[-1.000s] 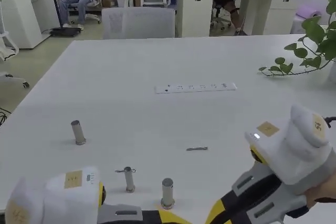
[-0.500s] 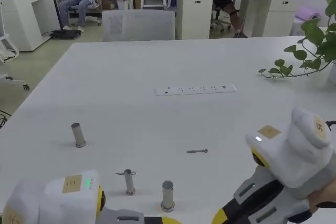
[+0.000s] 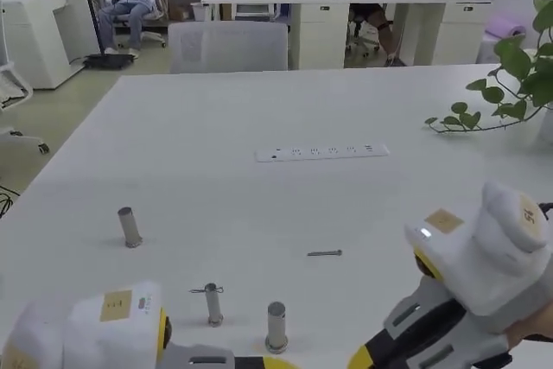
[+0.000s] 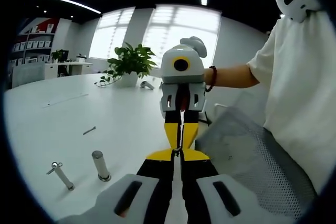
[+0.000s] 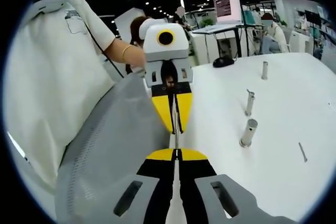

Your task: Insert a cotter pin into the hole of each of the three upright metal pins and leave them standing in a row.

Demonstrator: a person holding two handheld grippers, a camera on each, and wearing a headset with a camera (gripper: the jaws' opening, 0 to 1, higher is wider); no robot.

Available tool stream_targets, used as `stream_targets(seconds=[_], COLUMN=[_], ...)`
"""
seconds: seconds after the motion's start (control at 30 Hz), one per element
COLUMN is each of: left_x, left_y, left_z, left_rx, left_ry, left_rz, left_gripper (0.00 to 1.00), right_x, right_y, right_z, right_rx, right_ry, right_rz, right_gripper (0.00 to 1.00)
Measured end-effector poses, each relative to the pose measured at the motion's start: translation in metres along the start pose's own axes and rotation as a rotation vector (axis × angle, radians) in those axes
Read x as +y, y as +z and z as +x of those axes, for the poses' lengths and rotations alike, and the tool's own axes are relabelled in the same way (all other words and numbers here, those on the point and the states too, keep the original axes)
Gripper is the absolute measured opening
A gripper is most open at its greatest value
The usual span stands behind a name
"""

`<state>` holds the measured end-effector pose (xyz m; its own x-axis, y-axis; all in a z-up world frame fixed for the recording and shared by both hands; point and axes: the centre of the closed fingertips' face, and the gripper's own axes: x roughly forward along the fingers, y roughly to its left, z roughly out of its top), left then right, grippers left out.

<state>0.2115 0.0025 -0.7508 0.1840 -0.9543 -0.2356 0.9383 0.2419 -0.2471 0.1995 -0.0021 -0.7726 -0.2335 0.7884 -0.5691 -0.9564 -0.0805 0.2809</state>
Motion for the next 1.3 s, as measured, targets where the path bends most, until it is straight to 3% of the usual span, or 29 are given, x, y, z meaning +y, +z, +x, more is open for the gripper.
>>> stream_targets(seconds=[0.33, 0.73, 1.1, 1.3], left_x=[0.013, 0.033, 0.051, 0.067], left_y=[0.002, 0.000, -0.005, -0.008], left_z=[-0.005, -0.012, -0.017, -0.018], left_rx=[-0.015, -0.027, -0.020, -0.013], left_ry=[0.080, 0.186, 0.255, 0.307], left_rz=[0.002, 0.033, 0.027, 0.028], left_gripper=[0.11, 0.30, 0.37, 0.37], right_x=[-0.011, -0.035, -0.049, -0.059], right_y=[0.000, -0.005, -0.015, -0.020], right_z=[-0.006, -0.012, -0.009, -0.007], right_rx=[0.048, 0.126, 0.196, 0.218], right_ry=[-0.064, -0.166, -0.208, -0.233], right_rz=[0.019, 0.060, 0.084, 0.104], right_gripper=[0.03, 0.03, 0.03, 0.03])
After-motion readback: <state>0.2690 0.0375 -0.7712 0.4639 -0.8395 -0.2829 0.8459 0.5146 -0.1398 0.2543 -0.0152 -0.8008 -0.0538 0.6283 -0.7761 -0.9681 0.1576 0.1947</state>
